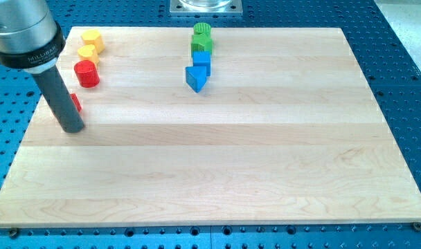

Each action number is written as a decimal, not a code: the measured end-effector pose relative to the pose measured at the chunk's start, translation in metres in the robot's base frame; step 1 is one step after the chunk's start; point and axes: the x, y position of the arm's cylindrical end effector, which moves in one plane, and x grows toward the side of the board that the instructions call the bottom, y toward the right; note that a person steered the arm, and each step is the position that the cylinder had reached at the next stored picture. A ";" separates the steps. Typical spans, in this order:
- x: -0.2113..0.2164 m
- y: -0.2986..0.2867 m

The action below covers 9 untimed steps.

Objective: Push the red star below the red circle

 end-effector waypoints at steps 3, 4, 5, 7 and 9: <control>-0.001 -0.032; -0.012 -0.029; -0.017 0.003; -0.025 0.013; -0.031 -0.019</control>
